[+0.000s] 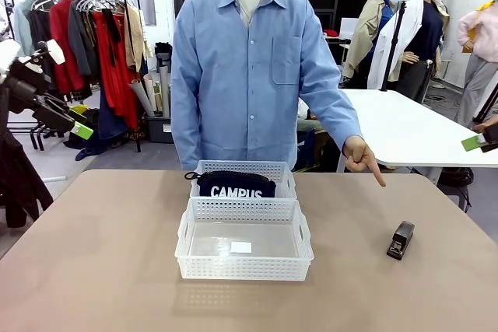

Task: Distribute items into two baskets.
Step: Pick up the Stapler that the person points to.

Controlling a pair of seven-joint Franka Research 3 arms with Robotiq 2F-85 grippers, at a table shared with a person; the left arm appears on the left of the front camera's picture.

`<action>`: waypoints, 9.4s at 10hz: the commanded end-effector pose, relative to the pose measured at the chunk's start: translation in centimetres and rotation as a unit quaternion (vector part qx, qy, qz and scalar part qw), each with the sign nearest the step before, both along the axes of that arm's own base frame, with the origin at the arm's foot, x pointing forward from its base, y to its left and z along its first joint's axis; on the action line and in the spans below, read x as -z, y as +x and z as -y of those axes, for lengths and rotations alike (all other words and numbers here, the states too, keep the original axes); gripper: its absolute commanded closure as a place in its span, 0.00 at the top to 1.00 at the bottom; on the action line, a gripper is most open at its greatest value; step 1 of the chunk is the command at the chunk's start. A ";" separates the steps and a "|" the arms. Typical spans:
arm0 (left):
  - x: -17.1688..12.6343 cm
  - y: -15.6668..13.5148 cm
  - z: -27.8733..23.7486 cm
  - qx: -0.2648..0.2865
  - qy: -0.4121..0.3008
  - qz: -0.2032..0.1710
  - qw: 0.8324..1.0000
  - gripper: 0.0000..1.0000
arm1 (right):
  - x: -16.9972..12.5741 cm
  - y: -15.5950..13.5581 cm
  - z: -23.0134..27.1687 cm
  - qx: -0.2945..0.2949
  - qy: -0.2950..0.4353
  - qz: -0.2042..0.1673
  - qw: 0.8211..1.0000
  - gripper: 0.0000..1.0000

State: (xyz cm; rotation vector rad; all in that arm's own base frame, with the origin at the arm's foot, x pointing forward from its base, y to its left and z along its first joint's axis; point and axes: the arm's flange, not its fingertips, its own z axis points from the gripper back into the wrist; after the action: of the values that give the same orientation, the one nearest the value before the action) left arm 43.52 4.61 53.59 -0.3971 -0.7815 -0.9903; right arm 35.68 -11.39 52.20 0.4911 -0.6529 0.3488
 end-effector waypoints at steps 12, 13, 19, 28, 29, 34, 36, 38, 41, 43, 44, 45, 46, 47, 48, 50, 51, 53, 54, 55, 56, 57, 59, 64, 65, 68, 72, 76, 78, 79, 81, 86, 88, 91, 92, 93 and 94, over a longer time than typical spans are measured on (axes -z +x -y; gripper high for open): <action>0.0 -0.1 0.0 -0.003 -0.001 -0.002 1.000 1.00 | 7.7 6.1 -10.6 0.290 -0.109 -0.335 0.890 1.00; 0.0 -0.1 0.0 -0.003 -0.001 -0.002 1.000 1.00 | 8.2 6.6 -10.8 0.310 -0.099 -0.353 0.877 1.00; 0.0 -0.1 0.0 -0.003 -0.001 -0.002 1.000 1.00 | 11.7 9.9 -11.3 0.395 -0.055 -0.371 0.839 1.00; 0.0 -0.1 0.0 -0.003 -0.001 -0.002 1.000 1.00 | 18.0 12.2 -11.9 0.451 -0.032 -0.410 0.792 1.00; 0.0 -0.1 0.0 -0.003 -0.001 -0.002 1.000 1.00 | 18.4 12.1 -12.0 0.455 -0.034 -0.409 0.790 1.00; 0.0 -0.1 0.0 -0.003 -0.001 -0.002 1.000 1.00 | 20.8 12.0 -12.3 0.467 -0.045 -0.412 0.781 1.00; 0.0 -0.1 0.0 -0.003 -0.001 -0.002 1.000 1.00 | 21.4 12.0 -12.4 0.469 -0.051 -0.414 0.778 1.00; 0.0 -0.1 0.0 -0.003 -0.001 -0.002 1.000 1.00 | 21.8 11.9 -12.4 0.469 -0.054 -0.414 0.778 1.00; 0.0 -0.1 0.0 -0.003 -0.001 -0.002 1.000 1.00 | 21.5 11.9 -11.8 0.451 -0.049 -0.425 0.783 1.00; 0.0 -0.1 0.0 -0.003 -0.001 -0.002 1.000 1.00 | 21.5 11.9 -11.8 0.451 -0.049 -0.425 0.783 1.00; 0.0 -0.1 0.0 -0.003 -0.001 -0.002 1.000 1.00 | 21.5 11.9 -11.8 0.451 -0.049 -0.425 0.783 1.00; 0.0 -0.1 0.0 -0.003 -0.001 -0.002 1.000 1.00 | 21.5 11.9 -11.8 0.451 -0.049 -0.425 0.783 1.00; 0.0 -0.1 0.0 -0.003 -0.001 -0.002 1.000 1.00 | 21.5 11.9 -11.8 0.451 -0.049 -0.425 0.783 1.00; 0.0 -0.1 0.0 -0.003 -0.001 -0.002 1.000 1.00 | 21.5 11.9 -11.8 0.451 -0.049 -0.425 0.783 1.00; 0.0 -0.1 0.0 -0.003 -0.001 -0.002 1.000 1.00 | 21.5 11.9 -11.8 0.451 -0.049 -0.425 0.783 1.00; 0.0 -0.1 0.0 -0.003 -0.001 -0.002 1.000 1.00 | 21.8 11.9 -11.7 0.462 -0.057 -0.423 0.777 1.00; 0.0 -0.1 0.0 -0.003 -0.001 -0.002 1.000 1.00 | 21.8 11.9 -11.7 0.464 -0.058 -0.422 0.777 0.95; 0.0 -0.1 0.0 -0.003 -0.001 -0.002 1.000 1.00 | 21.8 11.9 -11.8 0.476 -0.065 -0.413 0.774 0.70; 0.0 -0.1 0.0 -0.003 -0.001 -0.002 1.000 1.00 | 21.7 11.8 -11.8 0.480 -0.068 -0.410 0.773 0.55; 0.0 -0.1 0.0 -0.003 -0.001 -0.002 1.000 1.00 | 21.6 11.7 -11.9 0.484 -0.071 -0.406 0.772 0.41; 0.0 -0.1 0.0 -0.003 -0.001 -0.002 1.000 1.00 | 21.6 11.7 -12.0 0.488 -0.077 -0.402 0.771 0.25; 0.0 -0.1 0.0 -0.003 -0.001 -0.002 1.000 1.00 | 21.6 11.8 -12.1 0.490 -0.083 -0.401 0.770 0.10; 0.0 -0.1 0.0 -0.003 -0.001 -0.002 1.000 1.00 | 21.7 11.9 -12.3 0.498 -0.095 -0.392 0.767 0.00; 0.0 -0.1 0.0 -0.003 -0.001 -0.002 1.000 1.00 | 21.9 12.2 -12.3 0.492 -0.096 -0.395 0.770 0.00; 0.0 -0.1 0.0 -0.003 -0.001 -0.002 1.000 1.00 | 21.8 12.2 -12.3 0.491 -0.097 -0.395 0.771 0.00; 0.0 -0.1 0.0 -0.003 -0.001 -0.002 1.000 1.00 | 20.9 12.0 -12.7 0.451 -0.106 -0.387 0.797 0.00; 0.0 -0.1 0.0 -0.003 -0.001 -0.002 1.000 1.00 | 15.0 8.9 -13.0 0.350 -0.103 -0.353 0.862 0.00; 0.0 -0.1 0.0 -0.003 -0.001 -0.002 1.000 1.00 | 9.0 6.0 -11.7 0.183 -0.120 -0.344 0.913 0.00; 0.0 -0.1 0.0 -0.003 -0.001 -0.002 1.000 1.00 | 7.5 5.7 -12.0 0.111 -0.188 -0.291 0.932 0.00; 0.0 -0.1 0.0 -0.003 -0.001 -0.002 1.000 1.00 | 6.5 6.0 -12.6 0.078 -0.227 -0.266 0.934 0.00; 0.0 -0.1 0.0 -0.003 -0.001 -0.002 1.000 1.00 | 4.7 6.5 -13.9 0.030 -0.289 -0.224 0.930 0.00; 0.0 -0.1 0.0 -0.003 -0.001 -0.002 1.000 1.00 | -0.3 5.7 -16.6 -0.009 -0.308 -0.180 0.934 0.00; 0.0 -0.1 0.0 -0.003 -0.001 -0.002 1.000 1.00 | -0.9 6.3 -16.7 -0.013 -0.279 -0.209 0.937 0.00; 0.0 -0.1 0.0 -0.003 -0.001 -0.002 1.000 1.00 | -0.2 5.6 -17.0 0.002 -0.300 -0.191 0.935 0.00; 0.0 -0.1 0.0 -0.003 -0.001 -0.002 1.000 1.00 | -0.2 5.6 -17.0 0.002 -0.300 -0.191 0.935 0.00; 0.0 -0.1 0.0 -0.003 -0.001 -0.002 1.000 1.00 | -0.2 5.6 -17.0 0.002 -0.300 -0.191 0.935 0.00; 0.0 -0.1 0.0 -0.003 -0.001 -0.002 1.000 1.00 | -0.2 5.6 -17.0 0.002 -0.300 -0.191 0.935 0.00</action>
State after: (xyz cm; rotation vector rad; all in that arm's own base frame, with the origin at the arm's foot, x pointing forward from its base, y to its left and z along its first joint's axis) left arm 43.53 4.63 53.58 -0.3971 -0.7811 -0.9897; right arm 41.53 5.62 52.56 -0.0137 -0.1232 0.4141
